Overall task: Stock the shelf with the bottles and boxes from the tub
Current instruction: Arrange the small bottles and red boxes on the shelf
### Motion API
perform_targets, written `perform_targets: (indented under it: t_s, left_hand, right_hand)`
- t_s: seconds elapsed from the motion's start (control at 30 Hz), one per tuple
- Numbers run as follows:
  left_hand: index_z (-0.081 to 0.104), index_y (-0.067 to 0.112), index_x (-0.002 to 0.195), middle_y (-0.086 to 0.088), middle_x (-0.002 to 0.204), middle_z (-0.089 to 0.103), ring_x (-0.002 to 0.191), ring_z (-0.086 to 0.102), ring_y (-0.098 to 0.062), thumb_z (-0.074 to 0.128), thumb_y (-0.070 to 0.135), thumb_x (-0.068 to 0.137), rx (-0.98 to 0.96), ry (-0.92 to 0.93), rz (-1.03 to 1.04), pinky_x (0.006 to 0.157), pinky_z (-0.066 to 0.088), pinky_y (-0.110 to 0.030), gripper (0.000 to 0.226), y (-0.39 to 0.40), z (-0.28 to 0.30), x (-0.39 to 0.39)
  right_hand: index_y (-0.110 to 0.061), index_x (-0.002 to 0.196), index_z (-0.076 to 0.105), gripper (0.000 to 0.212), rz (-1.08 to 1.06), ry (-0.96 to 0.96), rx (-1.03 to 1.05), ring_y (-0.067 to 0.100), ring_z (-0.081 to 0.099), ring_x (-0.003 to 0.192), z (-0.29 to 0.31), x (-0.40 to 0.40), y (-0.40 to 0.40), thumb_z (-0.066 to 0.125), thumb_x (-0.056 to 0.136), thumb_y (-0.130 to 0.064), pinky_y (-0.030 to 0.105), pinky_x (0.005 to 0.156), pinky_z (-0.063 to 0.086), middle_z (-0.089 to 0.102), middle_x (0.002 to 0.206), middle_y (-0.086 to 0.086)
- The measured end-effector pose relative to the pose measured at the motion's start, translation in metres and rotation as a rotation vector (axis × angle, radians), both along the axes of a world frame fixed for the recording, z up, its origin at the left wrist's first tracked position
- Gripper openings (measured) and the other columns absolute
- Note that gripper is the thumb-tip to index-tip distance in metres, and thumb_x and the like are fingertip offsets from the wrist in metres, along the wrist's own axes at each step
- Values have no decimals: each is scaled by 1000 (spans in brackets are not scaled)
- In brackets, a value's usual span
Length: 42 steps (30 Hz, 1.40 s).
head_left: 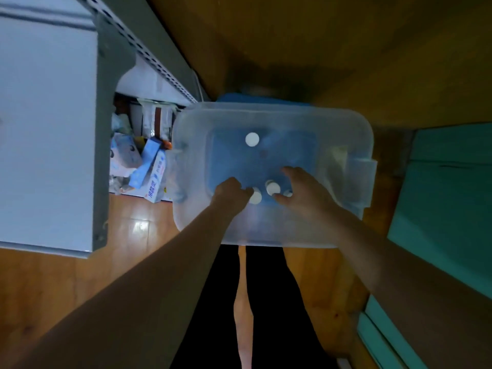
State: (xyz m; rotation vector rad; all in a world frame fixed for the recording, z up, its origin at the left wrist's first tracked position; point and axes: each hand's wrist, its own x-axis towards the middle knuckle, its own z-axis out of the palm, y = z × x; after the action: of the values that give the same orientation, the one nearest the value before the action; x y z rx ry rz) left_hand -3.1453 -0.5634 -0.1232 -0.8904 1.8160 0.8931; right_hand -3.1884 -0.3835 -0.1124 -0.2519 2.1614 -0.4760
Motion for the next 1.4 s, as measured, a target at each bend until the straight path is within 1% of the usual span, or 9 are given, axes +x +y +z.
perform_targets:
  t_s: [0.1, 0.23, 0.5, 0.6, 0.7, 0.87, 1.07, 1.27, 1.4]
  left_hand:
    - [61, 1, 96, -20, 90, 70, 76, 70, -33, 58, 36, 93, 78, -122, 301, 76, 60, -36, 35, 3, -20, -9]
    - [52, 3, 87, -23, 80, 64, 71, 67, -32, 64, 24, 92, 214, -262, 554, 79, 59, -44, 25, 7, -30, -17]
    - [59, 0, 95, -19, 95, 64, 79, 65, -24, 77, 13, 83, 254, -173, 556, 69, 59, -31, 25, 8, -17, -12]
    - [62, -2, 100, -17, 94, 63, 82, 64, -23, 79, 12, 81, 280, -110, 607, 81, 58, -35, 29, 6, 7, -8]
    - [66, 4, 91, -16, 96, 65, 83, 63, -20, 76, 9, 83, 311, -7, 629, 88, 55, -35, 14, 4, 46, -3]
    - [63, 11, 100, -10, 93, 65, 76, 62, -15, 74, 0, 82, 318, 248, 698, 71, 55, -27, 24, 1, 135, -8]
    - [64, 28, 96, -3, 93, 72, 89, 69, -23, 82, 16, 77, 195, 604, 569, 86, 58, -47, 29, -6, 268, -14]
    - [68, 29, 106, 14, 97, 71, 90, 68, -5, 76, 28, 83, 57, 927, 472, 74, 55, -17, 24, -6, 394, -4]
    - [71, 30, 101, 14, 94, 73, 84, 68, -5, 76, 28, 82, 79, 1124, 488, 70, 54, -19, 20, -14, 473, 10]
  right_hand:
    - [-23, 133, 49, 69, 115, 21, -13, 25, 54, 119, -23, 0, -5, 76, 74, -45, 44, 93, 50, 56, 127, 5]
    - [-15, 112, 60, 39, 135, 48, -29, 27, 57, 107, -37, 4, -7, 75, 78, -25, 38, 86, 49, 58, 112, 8]
    - [-8, 118, 60, 38, -38, 141, -59, 30, 59, 105, -24, 2, -1, 65, 80, -5, 31, 86, 44, 61, 115, 12]
    - [-9, 110, 56, 33, -143, 123, -74, 24, 57, 90, 3, -3, 0, 68, 79, -6, 26, 73, 36, 60, 105, 9]
    - [-11, 106, 54, 31, -223, 127, -97, 15, 50, 84, 45, -10, 0, 70, 80, -8, 22, 70, 32, 57, 99, 2]
    - [-17, 110, 54, 33, -397, 168, -276, 12, 57, 95, 138, -15, -1, 72, 84, -7, 23, 83, 44, 60, 105, -2]
    - [-26, 109, 60, 30, -588, 240, -545, 2, 60, 96, 263, -25, -15, 74, 86, -13, 14, 80, 47, 63, 105, -17]
    - [-36, 113, 66, 33, -685, 241, -804, 4, 64, 105, 379, -22, -29, 73, 87, -17, 23, 82, 56, 67, 116, -15]
    - [-30, 116, 68, 31, -705, 256, -1008, 5, 66, 104, 462, -17, -39, 70, 89, -15, 17, 77, 53, 69, 117, -9]
